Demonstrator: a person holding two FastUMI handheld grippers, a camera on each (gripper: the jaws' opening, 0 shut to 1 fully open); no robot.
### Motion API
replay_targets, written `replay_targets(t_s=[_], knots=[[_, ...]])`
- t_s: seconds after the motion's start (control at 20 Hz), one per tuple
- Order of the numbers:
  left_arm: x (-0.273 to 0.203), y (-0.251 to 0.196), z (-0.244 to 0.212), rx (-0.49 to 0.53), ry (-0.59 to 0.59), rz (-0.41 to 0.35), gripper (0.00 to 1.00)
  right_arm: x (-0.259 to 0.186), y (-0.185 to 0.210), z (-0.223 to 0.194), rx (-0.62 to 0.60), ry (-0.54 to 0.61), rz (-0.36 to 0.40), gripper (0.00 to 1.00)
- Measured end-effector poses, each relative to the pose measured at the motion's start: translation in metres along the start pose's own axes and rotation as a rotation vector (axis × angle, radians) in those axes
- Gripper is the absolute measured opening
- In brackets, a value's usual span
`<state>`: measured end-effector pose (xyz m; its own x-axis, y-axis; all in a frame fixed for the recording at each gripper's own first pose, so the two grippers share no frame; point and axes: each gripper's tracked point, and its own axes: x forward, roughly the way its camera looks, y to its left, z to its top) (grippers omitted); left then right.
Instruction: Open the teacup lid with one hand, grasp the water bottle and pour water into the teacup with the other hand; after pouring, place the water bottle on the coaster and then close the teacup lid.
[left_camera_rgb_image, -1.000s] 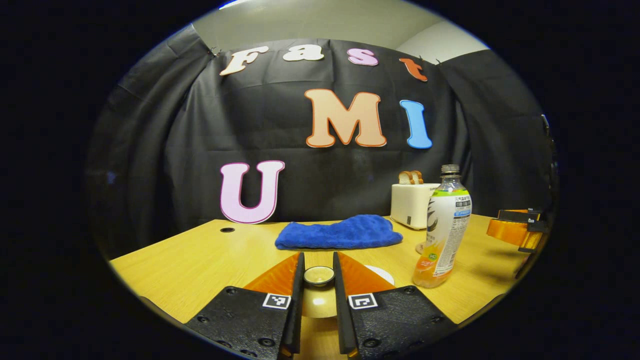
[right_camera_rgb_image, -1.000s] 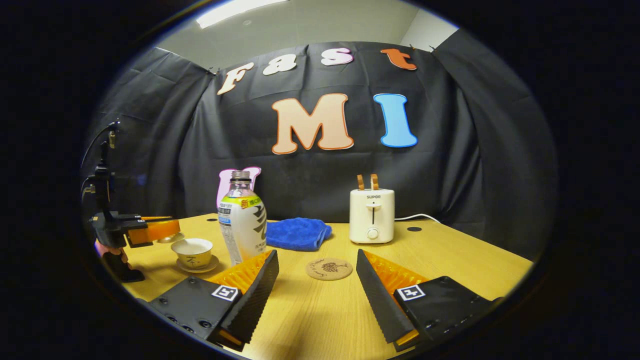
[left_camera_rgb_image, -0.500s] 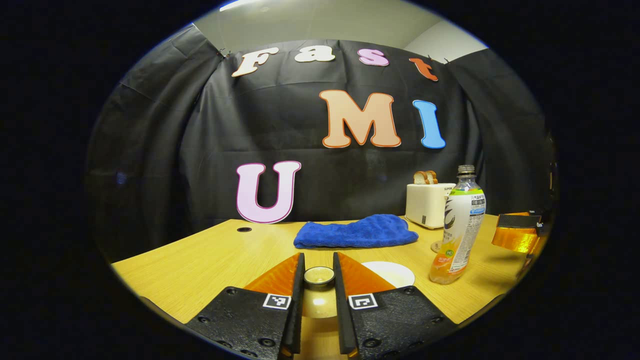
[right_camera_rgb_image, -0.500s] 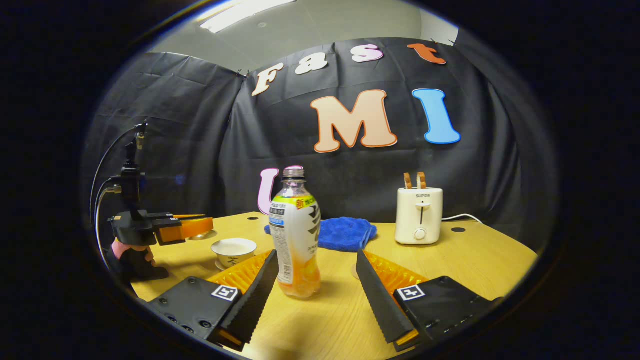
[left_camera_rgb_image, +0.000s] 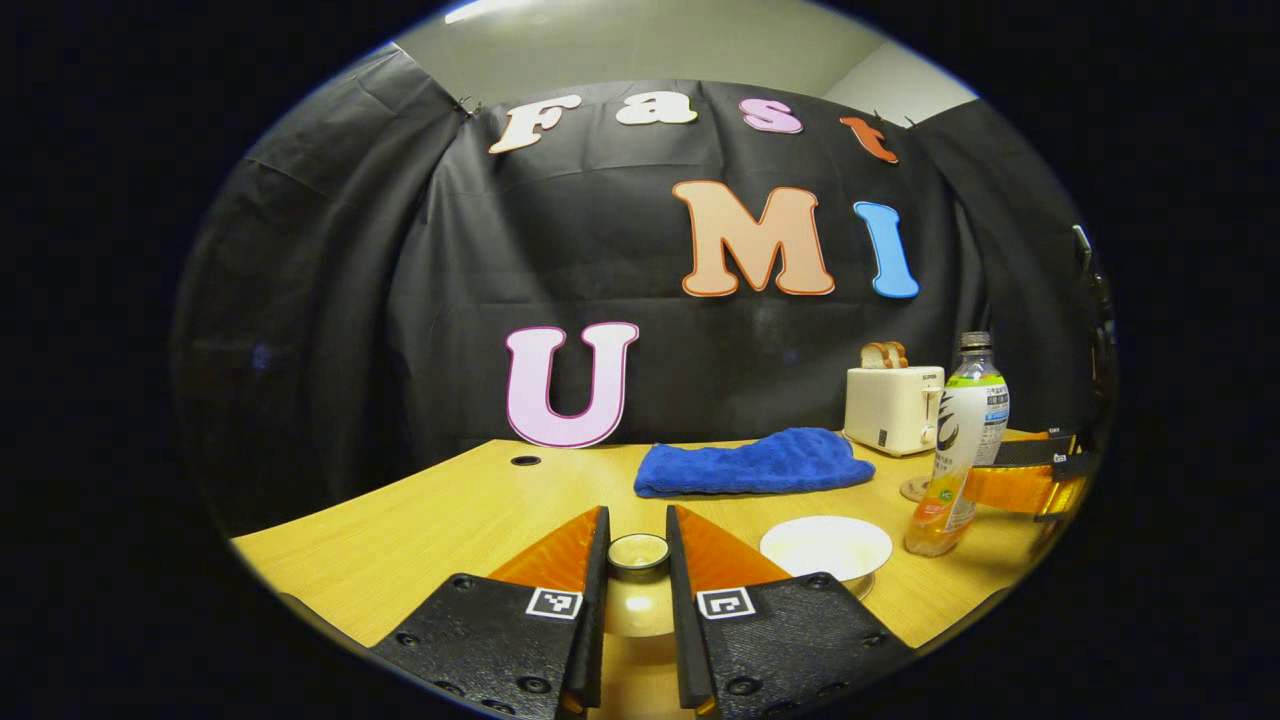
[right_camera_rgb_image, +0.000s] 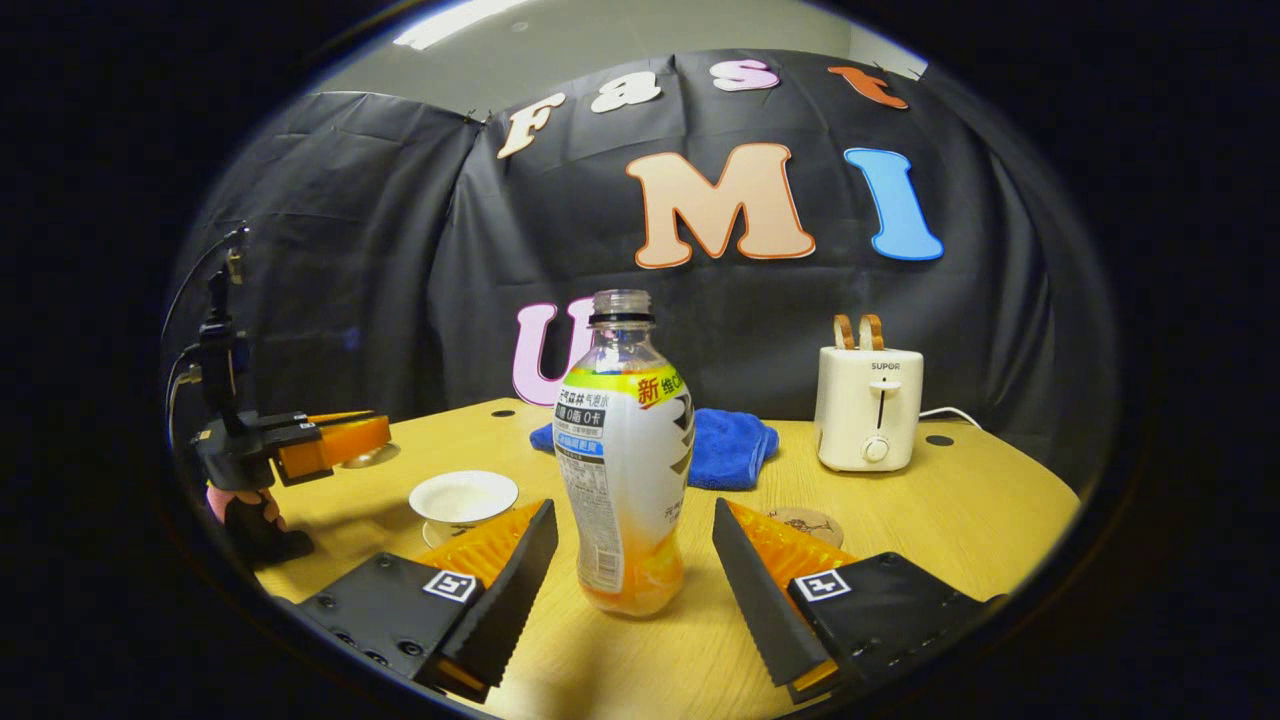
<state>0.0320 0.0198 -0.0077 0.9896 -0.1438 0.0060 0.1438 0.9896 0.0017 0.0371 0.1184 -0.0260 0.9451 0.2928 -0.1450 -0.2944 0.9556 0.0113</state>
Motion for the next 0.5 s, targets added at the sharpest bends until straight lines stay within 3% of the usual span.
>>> replay_targets(t_s=[0.25, 0.3, 0.35, 0.5], knots=[[0.001, 0.006, -0.001, 0.000, 0.002, -0.006, 0.27, 0.020, -0.003, -0.005, 0.004, 0.044, -0.041, 0.96], [0.001, 0.007, -0.001, 0.000, 0.002, -0.007, 0.27, 0.023, -0.004, -0.005, 0.003, 0.047, -0.050, 1.00], [0.002, 0.008, -0.001, 0.001, 0.003, -0.007, 0.27, 0.027, -0.004, -0.005, 0.002, 0.048, -0.057, 0.96], [0.001, 0.011, -0.002, 0.001, 0.003, -0.004, 0.27, 0.034, -0.003, -0.009, 0.000, 0.074, -0.058, 0.96]])
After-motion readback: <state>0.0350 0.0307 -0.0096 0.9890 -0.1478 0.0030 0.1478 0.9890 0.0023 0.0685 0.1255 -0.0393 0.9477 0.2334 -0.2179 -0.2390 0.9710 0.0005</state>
